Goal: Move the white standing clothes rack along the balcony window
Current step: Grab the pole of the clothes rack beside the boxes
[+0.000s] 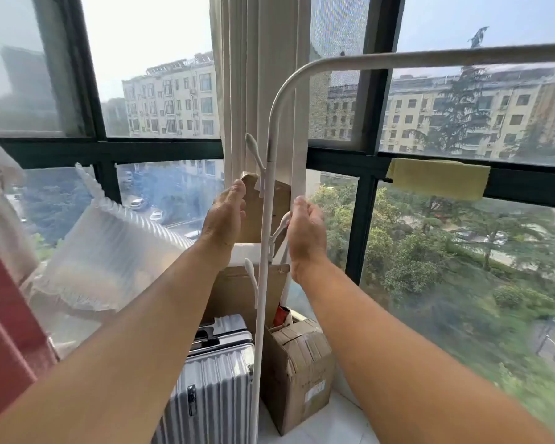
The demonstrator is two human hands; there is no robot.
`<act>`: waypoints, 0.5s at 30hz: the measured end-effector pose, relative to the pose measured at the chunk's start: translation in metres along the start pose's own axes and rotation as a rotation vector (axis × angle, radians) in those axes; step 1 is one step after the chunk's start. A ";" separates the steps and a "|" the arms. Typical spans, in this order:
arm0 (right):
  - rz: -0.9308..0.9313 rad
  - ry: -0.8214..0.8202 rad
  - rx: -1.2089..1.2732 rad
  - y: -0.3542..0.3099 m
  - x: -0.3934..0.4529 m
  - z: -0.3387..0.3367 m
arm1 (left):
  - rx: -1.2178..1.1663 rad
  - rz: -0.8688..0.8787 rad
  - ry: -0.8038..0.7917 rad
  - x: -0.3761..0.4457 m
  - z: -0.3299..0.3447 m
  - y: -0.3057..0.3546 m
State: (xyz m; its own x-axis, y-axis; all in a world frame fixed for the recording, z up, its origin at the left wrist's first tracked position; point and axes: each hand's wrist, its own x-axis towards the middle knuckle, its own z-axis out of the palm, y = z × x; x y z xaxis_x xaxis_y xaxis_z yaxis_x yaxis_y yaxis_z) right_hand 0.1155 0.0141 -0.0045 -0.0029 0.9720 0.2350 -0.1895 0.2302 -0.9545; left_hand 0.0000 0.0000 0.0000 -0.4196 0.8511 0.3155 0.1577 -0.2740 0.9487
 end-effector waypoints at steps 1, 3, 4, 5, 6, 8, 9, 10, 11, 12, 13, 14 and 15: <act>0.010 -0.018 -0.018 0.003 0.006 0.000 | 0.007 0.006 -0.001 0.003 0.004 -0.001; 0.038 -0.057 -0.044 0.013 0.020 0.000 | 0.057 -0.002 -0.002 0.014 0.010 -0.007; 0.049 -0.089 -0.039 0.018 0.024 -0.001 | 0.082 -0.006 -0.012 0.016 0.014 -0.007; 0.054 -0.122 -0.045 0.022 0.028 -0.001 | 0.114 -0.004 -0.017 0.020 0.019 -0.008; 0.047 -0.153 -0.071 0.026 0.035 -0.001 | 0.128 -0.005 -0.012 0.026 0.025 -0.010; 0.005 -0.179 -0.136 0.032 0.045 0.000 | 0.140 0.009 -0.028 0.034 0.033 -0.010; -0.024 -0.177 -0.166 0.034 0.049 0.001 | 0.149 0.015 -0.030 0.037 0.037 -0.010; -0.051 -0.157 -0.187 0.037 0.054 0.002 | 0.162 0.021 -0.025 0.041 0.040 -0.012; -0.069 -0.120 -0.204 0.038 0.057 0.003 | 0.179 0.031 -0.023 0.043 0.043 -0.014; -0.088 -0.075 -0.209 0.038 0.060 0.005 | 0.191 0.044 -0.011 0.045 0.046 -0.015; -0.085 -0.048 -0.203 0.039 0.063 0.006 | 0.200 0.048 0.003 0.048 0.049 -0.018; -0.075 -0.033 -0.191 0.041 0.066 0.007 | 0.203 0.045 0.020 0.049 0.051 -0.020; -0.054 -0.028 -0.192 0.043 0.069 0.007 | 0.202 0.038 0.031 0.048 0.054 -0.021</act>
State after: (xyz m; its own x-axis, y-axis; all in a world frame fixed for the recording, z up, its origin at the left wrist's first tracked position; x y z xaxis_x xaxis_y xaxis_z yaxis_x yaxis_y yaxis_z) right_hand 0.1000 0.0902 -0.0279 -0.0260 0.9568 0.2896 0.0006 0.2897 -0.9571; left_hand 0.0243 0.0708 -0.0057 -0.4370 0.8265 0.3549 0.3493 -0.2077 0.9137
